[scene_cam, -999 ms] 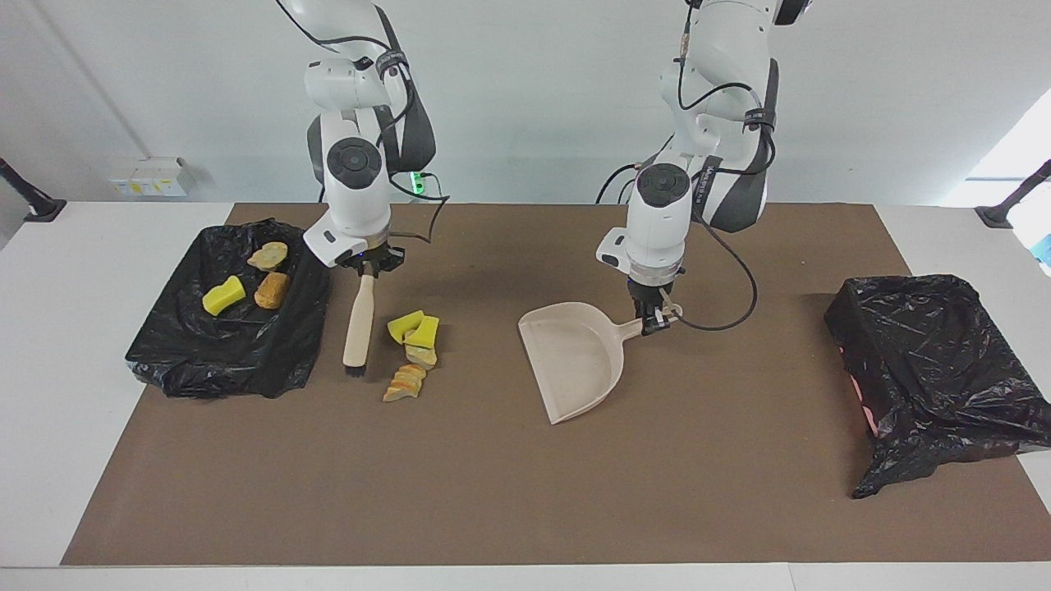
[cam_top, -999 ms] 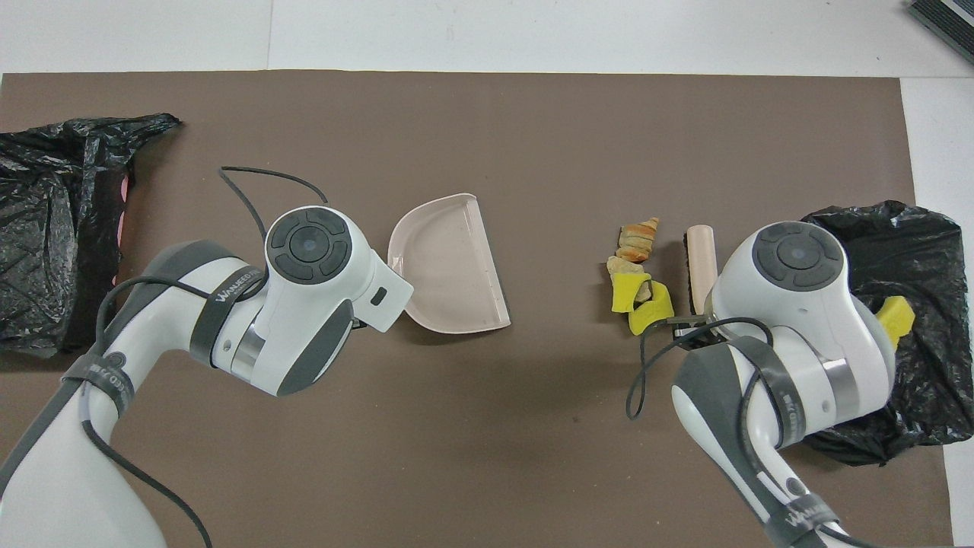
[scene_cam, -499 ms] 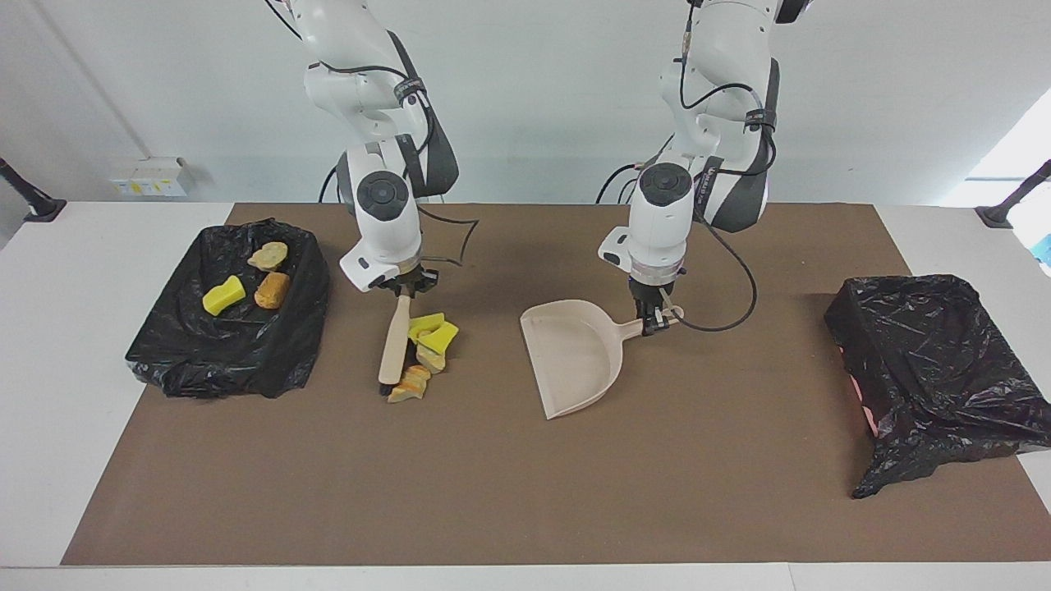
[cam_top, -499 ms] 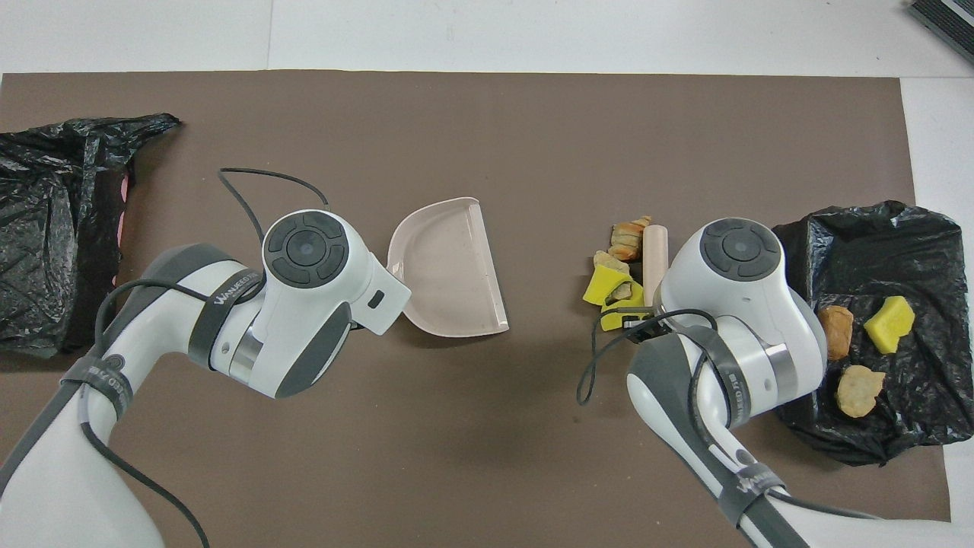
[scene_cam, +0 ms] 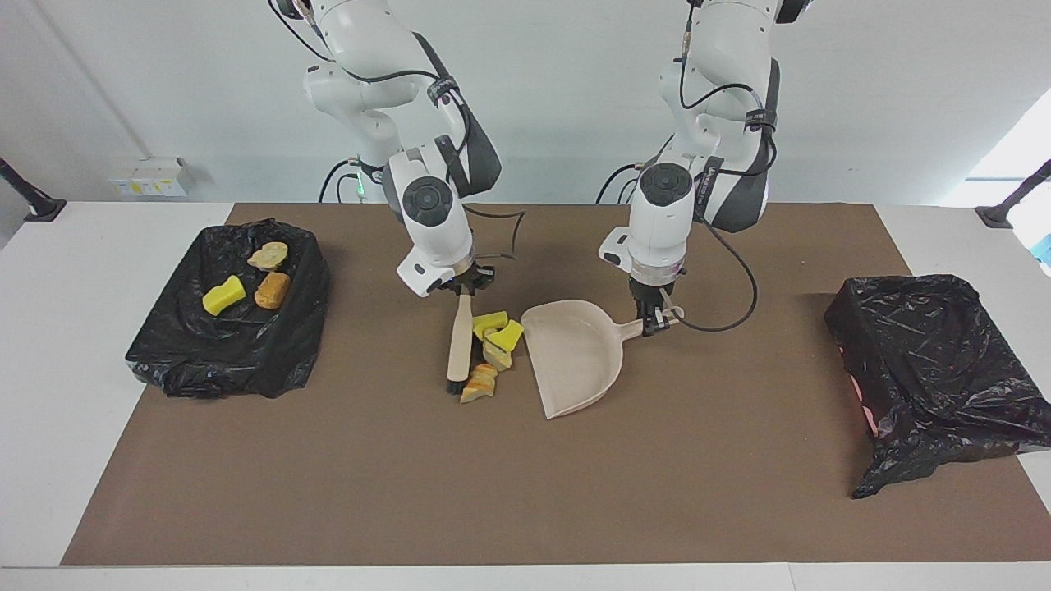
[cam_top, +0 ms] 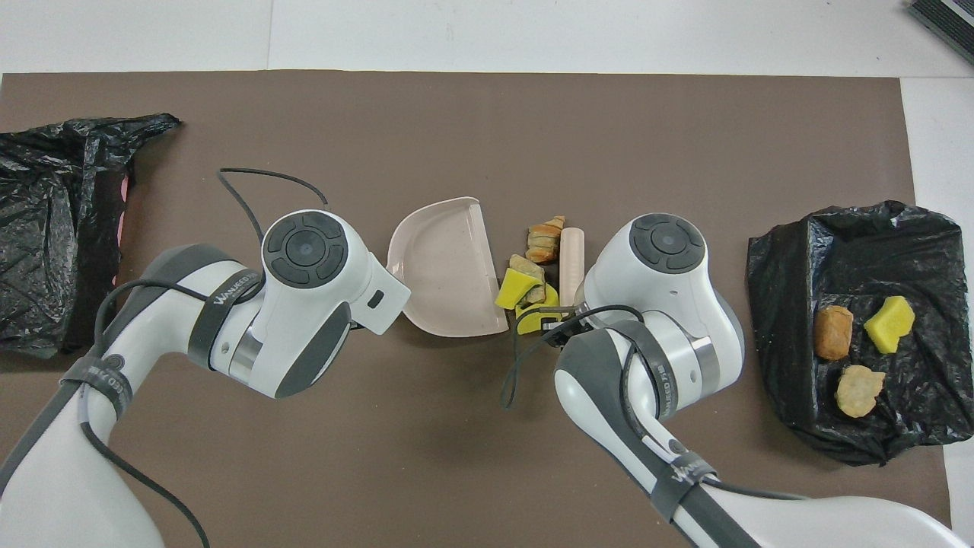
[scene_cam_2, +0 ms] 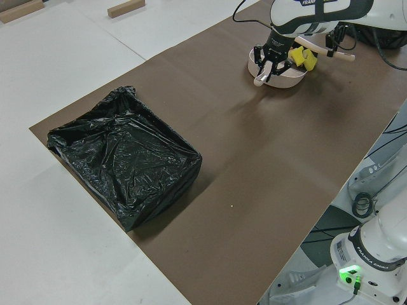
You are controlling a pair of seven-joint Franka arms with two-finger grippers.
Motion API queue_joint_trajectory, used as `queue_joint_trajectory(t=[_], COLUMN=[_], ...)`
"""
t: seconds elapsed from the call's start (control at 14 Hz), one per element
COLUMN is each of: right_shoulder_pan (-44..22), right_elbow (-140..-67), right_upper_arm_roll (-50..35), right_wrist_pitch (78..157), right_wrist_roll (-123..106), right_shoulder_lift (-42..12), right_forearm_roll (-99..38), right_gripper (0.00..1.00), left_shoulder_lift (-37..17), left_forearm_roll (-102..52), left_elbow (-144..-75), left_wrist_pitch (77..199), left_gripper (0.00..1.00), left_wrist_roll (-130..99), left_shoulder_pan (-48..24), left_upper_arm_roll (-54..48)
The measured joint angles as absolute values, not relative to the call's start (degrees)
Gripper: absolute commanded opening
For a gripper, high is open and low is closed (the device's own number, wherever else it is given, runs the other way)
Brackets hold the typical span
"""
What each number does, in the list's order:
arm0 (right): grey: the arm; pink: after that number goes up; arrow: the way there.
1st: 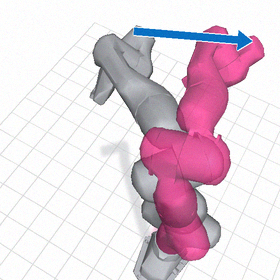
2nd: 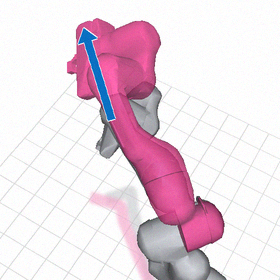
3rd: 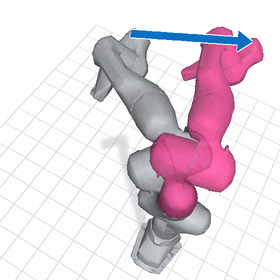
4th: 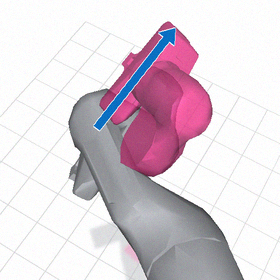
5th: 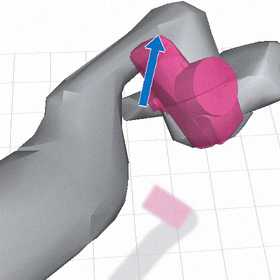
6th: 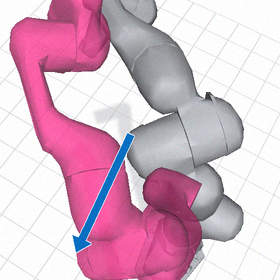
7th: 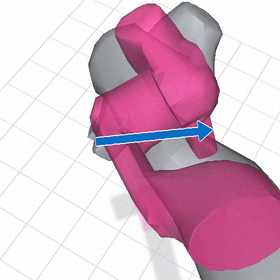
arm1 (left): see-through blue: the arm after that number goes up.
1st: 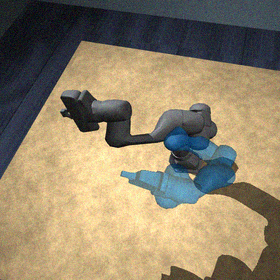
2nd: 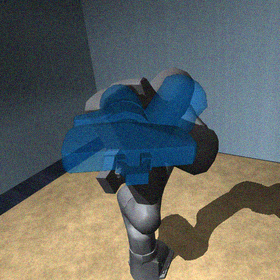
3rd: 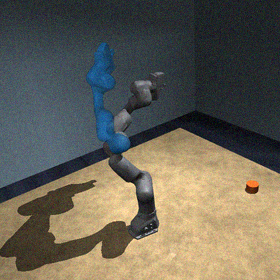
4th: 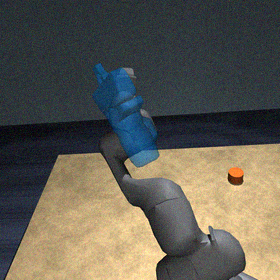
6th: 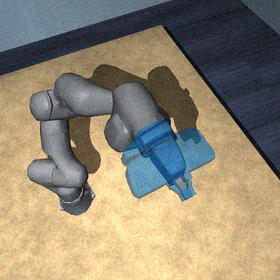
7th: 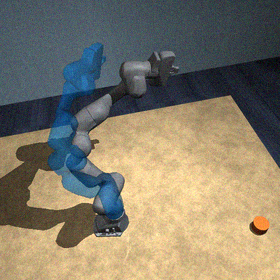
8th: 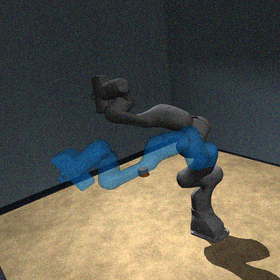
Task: Sweep and dump trash in bin
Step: 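Sweep the sponge and bread pieces into the dustpan with the right gripper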
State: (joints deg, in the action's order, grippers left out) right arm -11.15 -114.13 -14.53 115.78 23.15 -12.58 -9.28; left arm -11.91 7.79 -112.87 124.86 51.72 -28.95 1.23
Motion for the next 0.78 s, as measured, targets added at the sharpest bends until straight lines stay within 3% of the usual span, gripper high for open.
queue_joint_trajectory(t=[0.43,0.78], right_shoulder_pan=[-17.2,-15.5], right_elbow=[-112.3,-106.5], right_upper_arm_roll=[-14.6,-13.9], right_wrist_pitch=[121.9,109.6], right_wrist_roll=[25.4,27.3], right_shoulder_lift=[-13.1,-7.9], right_forearm_roll=[-19.7,-19.7], right_gripper=[0.00,0.00], left_shoulder_lift=[-11.9,-11.9], left_forearm_roll=[7.8,7.8], left_elbow=[-112.9,-112.9], left_wrist_pitch=[124.9,125.0], left_gripper=[0.00,0.00], left_wrist_roll=[51.7,51.7], left_shoulder_pan=[-28.9,-28.9], left_upper_arm_roll=[1.3,1.3])
